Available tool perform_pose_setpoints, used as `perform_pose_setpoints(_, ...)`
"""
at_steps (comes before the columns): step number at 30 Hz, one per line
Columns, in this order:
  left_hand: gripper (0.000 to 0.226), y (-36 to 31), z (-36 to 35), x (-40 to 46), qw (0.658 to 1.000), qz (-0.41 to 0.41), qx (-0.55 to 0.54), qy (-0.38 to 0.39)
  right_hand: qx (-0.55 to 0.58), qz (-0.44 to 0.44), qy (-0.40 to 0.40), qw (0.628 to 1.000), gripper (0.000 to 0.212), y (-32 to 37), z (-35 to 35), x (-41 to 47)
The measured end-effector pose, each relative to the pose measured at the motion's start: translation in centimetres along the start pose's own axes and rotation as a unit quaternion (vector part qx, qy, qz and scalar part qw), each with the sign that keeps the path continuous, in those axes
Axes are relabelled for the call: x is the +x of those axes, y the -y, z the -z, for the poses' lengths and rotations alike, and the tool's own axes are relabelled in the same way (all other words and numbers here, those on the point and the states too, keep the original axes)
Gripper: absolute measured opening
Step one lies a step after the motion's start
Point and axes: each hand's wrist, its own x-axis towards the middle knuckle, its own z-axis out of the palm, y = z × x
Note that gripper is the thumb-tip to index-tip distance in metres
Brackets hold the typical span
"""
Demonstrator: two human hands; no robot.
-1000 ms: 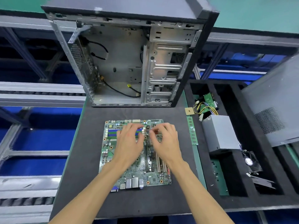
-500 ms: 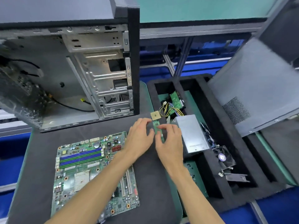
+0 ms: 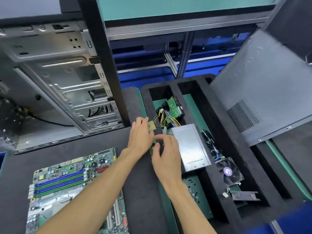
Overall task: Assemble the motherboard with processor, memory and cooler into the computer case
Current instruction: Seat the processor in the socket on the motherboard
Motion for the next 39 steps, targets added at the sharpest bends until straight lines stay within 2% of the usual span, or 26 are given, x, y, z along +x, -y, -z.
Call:
perform_pose_setpoints(4,0.040,0.2,-0.3,0.4,1.000,-0.007,-0.003,-0.014,0.014,0.010,-0.001,1.000,0.022,-0.2,0.2,-0.2)
perform_pose_setpoints(10,0.026,0.3,0.5,-0.6,0.993,-0.003,-0.105,-0.045,0.052,-0.005,0.004,0.999,0.020,-0.1,0.1,-0.3)
perform_pose_setpoints(16,0.027,0.5,2.7,-4.3,0.968,-0.045,-0.227,-0.093,0.148,-0.162,0.016,0.976,0.009,1.2,0.0,-0.4)
perform_pose_setpoints(19,0.030,1.1,4.4,-6.9,0.956,-0.058,-0.268,-0.107,0.259,-0.250,0.054,0.932,0.023,2.6,-0.4,-0.3)
perform_pose_setpoints(22,0.029,2.3,6.4,-9.5,0.945,-0.080,-0.292,-0.124,0.413,-0.332,0.131,0.838,0.029,4.6,-0.9,-0.4)
perform_pose_setpoints(24,0.027,3.6,8.0,-11.0,0.942,-0.092,-0.290,-0.144,0.472,-0.323,0.165,0.803,0.022,5.6,-1.4,-1.2)
perform_pose_setpoints(28,0.028,6.3,10.2,-14.0,0.941,-0.063,-0.309,-0.119,0.473,-0.271,0.195,0.816,0.022,7.4,-2.7,-3.4)
perform_pose_setpoints(33,0.054,8.9,11.9,-17.4,0.927,-0.005,-0.365,-0.093,0.465,-0.250,0.217,0.821,0.021,10.1,-4.3,-6.3)
perform_pose_setpoints(39,0.057,10.7,13.2,-20.6,0.918,-0.012,-0.388,-0.084,0.476,-0.225,0.236,0.816,0.020,11.5,-5.3,-9.2)
